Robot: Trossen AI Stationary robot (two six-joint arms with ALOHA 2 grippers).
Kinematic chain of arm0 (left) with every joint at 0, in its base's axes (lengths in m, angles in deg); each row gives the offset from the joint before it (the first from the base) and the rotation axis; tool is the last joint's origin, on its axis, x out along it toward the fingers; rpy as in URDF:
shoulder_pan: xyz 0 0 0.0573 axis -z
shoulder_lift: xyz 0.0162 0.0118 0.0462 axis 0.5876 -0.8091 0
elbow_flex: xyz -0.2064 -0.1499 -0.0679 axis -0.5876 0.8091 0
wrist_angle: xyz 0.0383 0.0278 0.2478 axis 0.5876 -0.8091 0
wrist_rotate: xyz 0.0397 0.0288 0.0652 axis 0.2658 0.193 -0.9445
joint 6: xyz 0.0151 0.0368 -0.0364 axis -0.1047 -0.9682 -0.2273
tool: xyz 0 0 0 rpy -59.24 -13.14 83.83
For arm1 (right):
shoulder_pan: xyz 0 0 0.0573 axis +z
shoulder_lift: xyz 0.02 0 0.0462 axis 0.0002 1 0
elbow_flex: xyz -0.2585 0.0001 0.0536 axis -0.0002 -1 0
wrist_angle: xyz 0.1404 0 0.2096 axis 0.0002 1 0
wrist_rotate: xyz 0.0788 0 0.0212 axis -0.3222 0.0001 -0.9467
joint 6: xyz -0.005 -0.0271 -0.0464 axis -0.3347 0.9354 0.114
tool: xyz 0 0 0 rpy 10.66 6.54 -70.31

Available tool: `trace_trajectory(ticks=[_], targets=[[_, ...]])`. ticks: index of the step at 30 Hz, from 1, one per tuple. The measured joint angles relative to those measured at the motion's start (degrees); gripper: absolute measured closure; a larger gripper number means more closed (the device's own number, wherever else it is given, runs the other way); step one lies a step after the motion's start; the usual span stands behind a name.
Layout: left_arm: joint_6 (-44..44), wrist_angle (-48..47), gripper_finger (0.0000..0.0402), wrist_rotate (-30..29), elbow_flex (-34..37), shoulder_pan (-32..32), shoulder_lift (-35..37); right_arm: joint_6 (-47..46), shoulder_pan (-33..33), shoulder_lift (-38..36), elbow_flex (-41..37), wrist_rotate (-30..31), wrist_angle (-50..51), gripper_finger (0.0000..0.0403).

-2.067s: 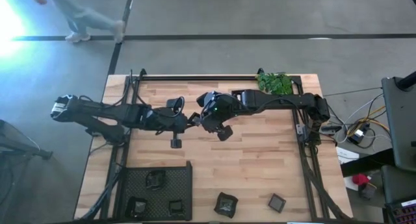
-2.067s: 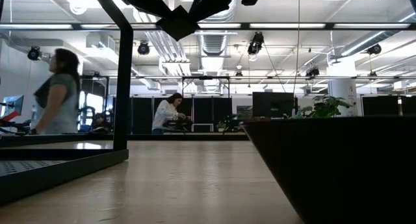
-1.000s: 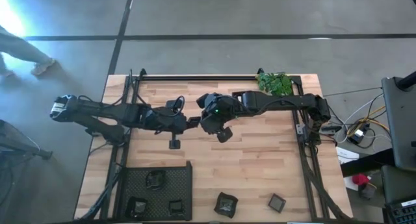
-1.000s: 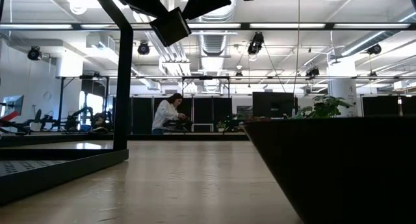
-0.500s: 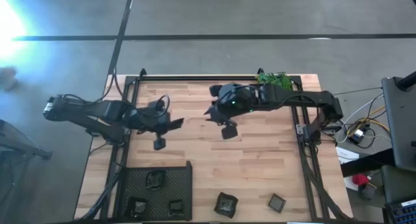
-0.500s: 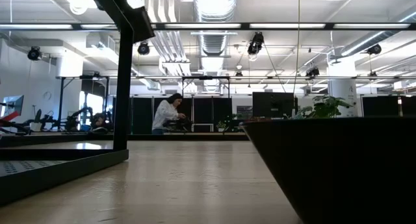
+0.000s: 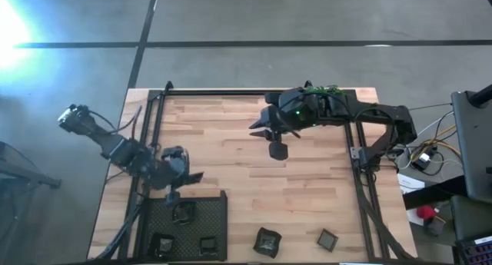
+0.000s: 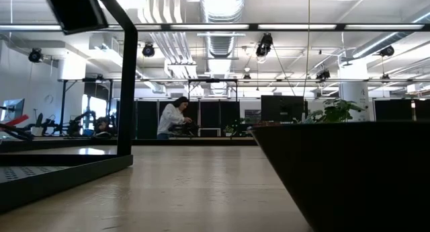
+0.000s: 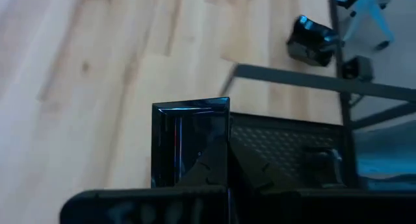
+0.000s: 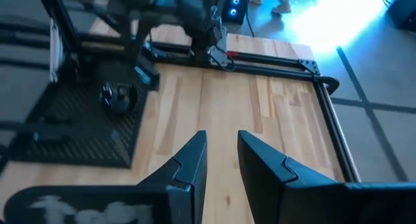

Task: Pick & Place Mini shaped plates
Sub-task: Stack the black square plate on the black square plate on the shelf

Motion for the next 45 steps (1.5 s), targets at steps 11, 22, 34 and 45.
trace_trajectory(ticks=[11,22,34,45], targets=[[15.5,2.3,0.0401,-5.8,-0.2,13.8,-9.2,-5.3,0.4,-1.2,0.0,-0.8,-0.1,0.0333],[23.7,3.0,0.0401,-5.9,-12.8,18.6,-28.4,-3.1,0.7,-1.2,0.0,-1.0,0.3,0.0334],[31.0,6.5,0.0401,0.4,-20.5,22.0,-42.1,-0.6,0.7,-1.2,0.0,-0.9,0.3,0.0335],[30.7,10.5,0.0401,0.0,-20.4,22.3,-45.8,-0.4,0.7,-1.2,0.0,-0.9,0.3,0.0337]])
